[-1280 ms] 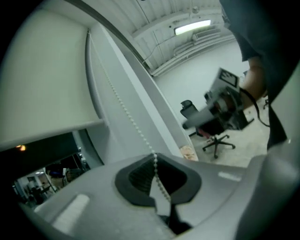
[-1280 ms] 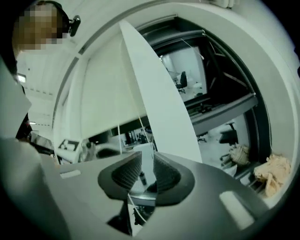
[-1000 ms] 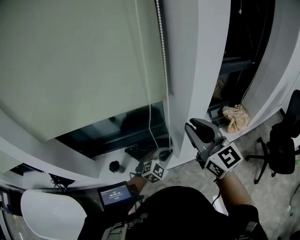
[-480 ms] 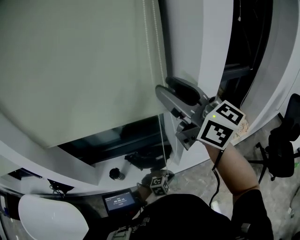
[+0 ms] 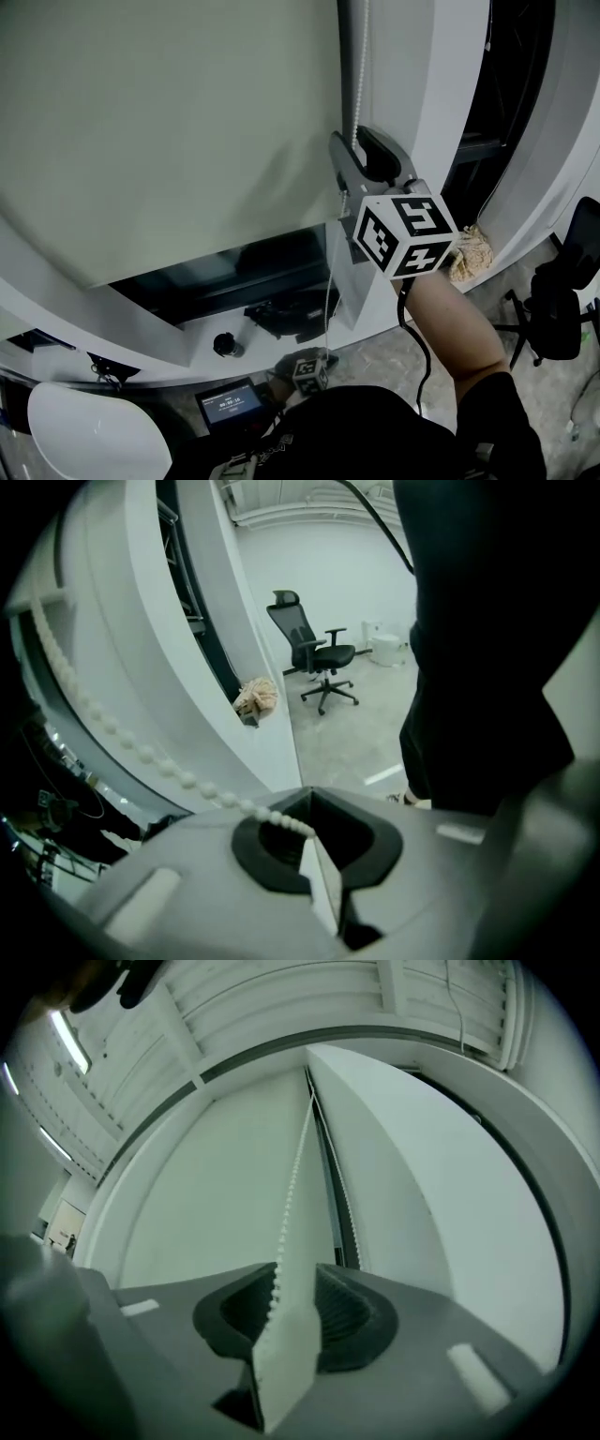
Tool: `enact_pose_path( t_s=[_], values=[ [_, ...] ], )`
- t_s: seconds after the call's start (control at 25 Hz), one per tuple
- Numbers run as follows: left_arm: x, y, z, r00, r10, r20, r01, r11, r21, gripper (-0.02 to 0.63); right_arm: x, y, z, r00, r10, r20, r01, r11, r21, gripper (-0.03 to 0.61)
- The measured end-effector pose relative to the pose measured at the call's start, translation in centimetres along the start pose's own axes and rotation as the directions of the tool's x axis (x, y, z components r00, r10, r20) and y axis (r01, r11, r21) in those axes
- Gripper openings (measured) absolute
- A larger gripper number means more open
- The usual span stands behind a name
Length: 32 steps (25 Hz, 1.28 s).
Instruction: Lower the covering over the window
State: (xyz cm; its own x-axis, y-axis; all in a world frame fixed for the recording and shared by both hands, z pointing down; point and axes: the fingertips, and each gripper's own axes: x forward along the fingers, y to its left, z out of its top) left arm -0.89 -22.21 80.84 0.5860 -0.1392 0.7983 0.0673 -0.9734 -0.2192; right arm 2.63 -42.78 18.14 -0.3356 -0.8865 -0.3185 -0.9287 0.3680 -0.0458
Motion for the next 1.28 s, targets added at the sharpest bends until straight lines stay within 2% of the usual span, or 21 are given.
enact_pose_path(
  t_s=[0.04,0.08,0.16,0.24,0.32,0.4,0.56,0.68,0.84,0.88,0.92,1.04,1.16,1.2,1.24,1.28],
  values=[
    [-0.1,0.0,-0.1,1.000,0.004,0.001,-0.004,1.000,-0.004,-0.002,0.1,0.2,0.3,1.000,0.004,0.015,-0.004,1.000,0.000,0.047],
    [0.2,0.0,-0.5,1.000,0.013,0.002,-0.013,1.000,-0.008,-0.002,0.0,0.4,0.9,0.999,0.006,0.039,-0.005,1.000,-0.026,-0.003],
    [0.6,0.3,-1.3,1.000,0.028,0.007,-0.028,0.999,-0.018,-0.002,-0.5,1.1,2.2,0.996,0.012,0.091,0.002,0.987,-0.160,0.005],
    [-0.8,0.4,-0.9,1.000,0.011,0.000,-0.011,0.999,-0.038,-0.002,-0.9,2.1,3.2,0.991,0.035,0.126,0.006,0.950,-0.311,0.006],
    [-1.5,0.4,-0.7,1.000,-0.004,-0.008,0.003,0.999,-0.054,-0.002,-1.0,2.8,3.6,0.989,0.059,0.133,-0.002,0.921,-0.389,0.006],
    [-1.5,0.4,-0.4,1.000,-0.014,-0.004,0.014,0.998,-0.057,-0.002,-0.8,2.8,3.4,0.990,0.076,0.122,-0.024,0.925,-0.378,0.018],
    [-1.4,0.1,0.0,1.000,-0.025,0.005,0.025,0.998,-0.063,-0.002,-0.5,2.6,2.4,0.989,0.116,0.095,-0.093,0.971,-0.220,0.049],
    [-1.0,0.5,0.2,1.000,-0.015,0.008,0.015,0.998,-0.064,-0.002,-0.4,2.4,2.3,0.985,0.146,0.097,-0.131,0.981,-0.143,0.071],
    [-1.4,1.4,0.2,1.000,-0.001,0.000,0.001,0.997,-0.079,-0.002,-0.2,2.7,2.3,0.981,0.173,0.092,-0.160,0.977,-0.138,0.069],
    [-1.8,1.6,0.3,1.000,0.002,-0.004,-0.002,0.996,-0.091,-0.002,-0.1,2.7,2.4,0.980,0.174,0.095,-0.158,0.976,-0.153,0.058],
    [-2.1,1.9,0.4,1.000,0.009,-0.006,-0.010,0.994,-0.105,-0.002,-0.1,2.6,2.4,0.980,0.172,0.095,-0.153,0.971,-0.183,0.018],
    [-2.3,3.0,0.1,0.999,0.052,0.000,-0.052,0.989,-0.142,0.000,-0.1,3.3,2.1,0.980,0.183,0.074,-0.146,0.924,-0.353,0.017],
    [-2.8,4.1,-0.3,0.994,0.106,0.039,-0.096,0.972,-0.213,0.000,-0.7,5.0,1.7,0.979,0.202,0.034,-0.155,0.839,-0.522,0.017],
    [-3.3,4.6,-0.1,0.988,0.130,0.081,-0.104,0.958,-0.268,0.001,-0.9,5.4,1.6,0.979,0.202,0.016,-0.160,0.821,-0.548,0.017],
    [-4.1,5.3,0.2,0.975,0.165,0.147,-0.106,0.932,-0.347,0.002,-0.9,5.7,1.6,0.979,0.205,0.001,-0.171,0.818,-0.549,0.017],
    [-5.0,6.2,0.4,0.949,0.219,0.228,-0.100,0.892,-0.440,0.002,-1.0,5.9,1.7,0.977,0.214,-0.014,-0.188,0.822,-0.538,0.017]
  ],
)
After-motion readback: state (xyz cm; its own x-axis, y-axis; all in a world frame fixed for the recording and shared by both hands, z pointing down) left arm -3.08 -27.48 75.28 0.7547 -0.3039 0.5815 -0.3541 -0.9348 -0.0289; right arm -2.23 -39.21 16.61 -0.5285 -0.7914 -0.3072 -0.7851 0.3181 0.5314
